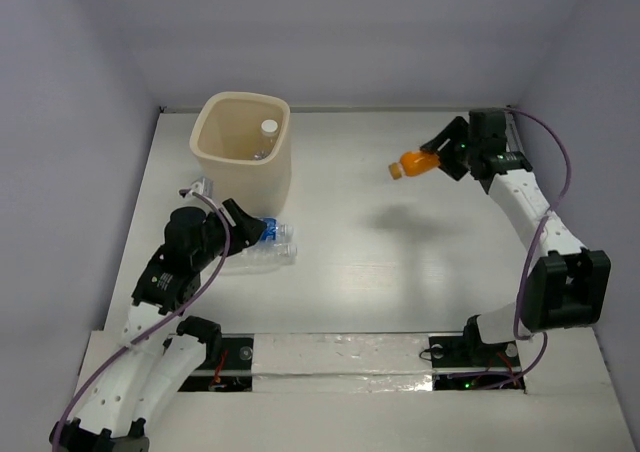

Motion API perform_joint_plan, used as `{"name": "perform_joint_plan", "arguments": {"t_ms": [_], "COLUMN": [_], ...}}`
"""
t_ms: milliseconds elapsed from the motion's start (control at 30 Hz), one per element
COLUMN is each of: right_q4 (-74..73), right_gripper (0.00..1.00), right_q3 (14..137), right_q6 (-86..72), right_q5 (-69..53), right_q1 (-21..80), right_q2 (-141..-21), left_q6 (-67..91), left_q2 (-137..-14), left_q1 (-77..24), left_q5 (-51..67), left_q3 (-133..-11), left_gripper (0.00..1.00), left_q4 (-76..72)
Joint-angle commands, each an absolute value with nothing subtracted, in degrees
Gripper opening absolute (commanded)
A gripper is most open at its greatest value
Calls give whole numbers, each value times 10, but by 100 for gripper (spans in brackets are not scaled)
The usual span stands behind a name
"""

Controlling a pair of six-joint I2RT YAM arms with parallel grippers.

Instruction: Put the plastic bottles in the bin

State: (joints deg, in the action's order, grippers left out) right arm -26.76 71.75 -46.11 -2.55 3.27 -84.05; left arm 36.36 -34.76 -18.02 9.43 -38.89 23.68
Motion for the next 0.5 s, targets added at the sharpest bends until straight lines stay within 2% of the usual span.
{"name": "perform_joint_plan", "arguments": {"t_ms": [0,167,467], "right_q4": [-215,-222,-282], "right_gripper": [45,45,45], "right_q3": [767,945,1260], "right_q6": [-493,-531,-555], "right_q5": [-84,-62,-11], "right_q1": [109,233,353], "right_q2": [-815,-858,-1064], "left_q6": [395,463,543], "left_q2": [-347,-334,-314], "left_q1": [-184,-184,-184], "left_q5": [63,40,7], "left_q3": [-384,-360,-352], "left_gripper": [56,58,59], "left_q4": [247,260,346]}}
